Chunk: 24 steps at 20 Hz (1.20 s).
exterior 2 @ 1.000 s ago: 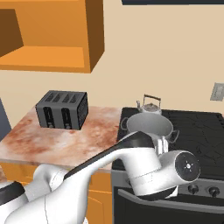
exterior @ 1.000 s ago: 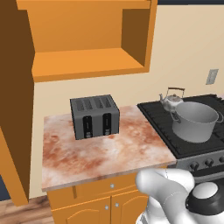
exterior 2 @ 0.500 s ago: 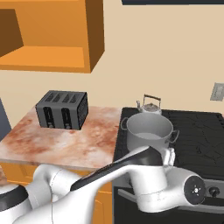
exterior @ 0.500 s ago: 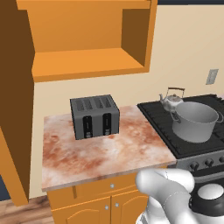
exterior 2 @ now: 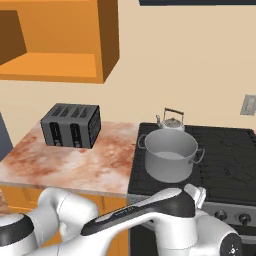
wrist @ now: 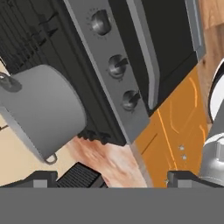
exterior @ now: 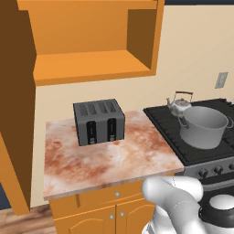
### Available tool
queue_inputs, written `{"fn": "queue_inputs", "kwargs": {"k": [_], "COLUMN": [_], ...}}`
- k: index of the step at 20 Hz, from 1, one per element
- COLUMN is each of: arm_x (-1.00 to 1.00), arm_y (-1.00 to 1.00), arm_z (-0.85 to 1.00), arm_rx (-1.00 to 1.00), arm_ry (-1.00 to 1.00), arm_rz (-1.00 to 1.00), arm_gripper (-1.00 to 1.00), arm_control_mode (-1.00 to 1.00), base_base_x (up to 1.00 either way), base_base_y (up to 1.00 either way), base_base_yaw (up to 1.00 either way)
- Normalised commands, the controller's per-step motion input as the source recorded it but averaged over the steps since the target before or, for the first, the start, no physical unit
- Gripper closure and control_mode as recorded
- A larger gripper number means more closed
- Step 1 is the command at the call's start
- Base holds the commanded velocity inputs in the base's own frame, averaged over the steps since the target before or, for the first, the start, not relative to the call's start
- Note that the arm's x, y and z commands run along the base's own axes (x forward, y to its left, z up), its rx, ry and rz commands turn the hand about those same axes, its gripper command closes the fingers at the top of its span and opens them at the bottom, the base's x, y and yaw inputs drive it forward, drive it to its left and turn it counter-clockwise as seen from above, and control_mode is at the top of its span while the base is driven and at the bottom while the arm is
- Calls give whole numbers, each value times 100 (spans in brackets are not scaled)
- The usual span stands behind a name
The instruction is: Pick the kettle from the cabinet and place it on a stove burner. Then pick the pot from the counter and place it on another stove burner. Finally, turn both burners on.
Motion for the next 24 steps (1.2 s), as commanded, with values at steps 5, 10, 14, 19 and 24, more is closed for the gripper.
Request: {"fn": "queue_inputs", "kwargs": {"k": [5, 10, 14, 19, 24], "arm_x": [-11, -1, 0, 0, 0], "arm_y": [14, 19, 19, 13, 12], "arm_z": [-25, -17, -11, -10, -14], "arm_rx": [23, 22, 19, 18, 19], "arm_ry": [0, 0, 0, 0, 0], "arm_rz": [-2, -7, -10, -11, -11], "arm_gripper": [-100, -100, -100, -100, -100], "arm_control_mode": [-100, -100, -100, -100, -100], "base_base_x": [0, 0, 0, 0, 0], "base_base_y": [0, 0, 0, 0, 0], "base_base_yaw": [0, 0, 0, 0, 0]}}
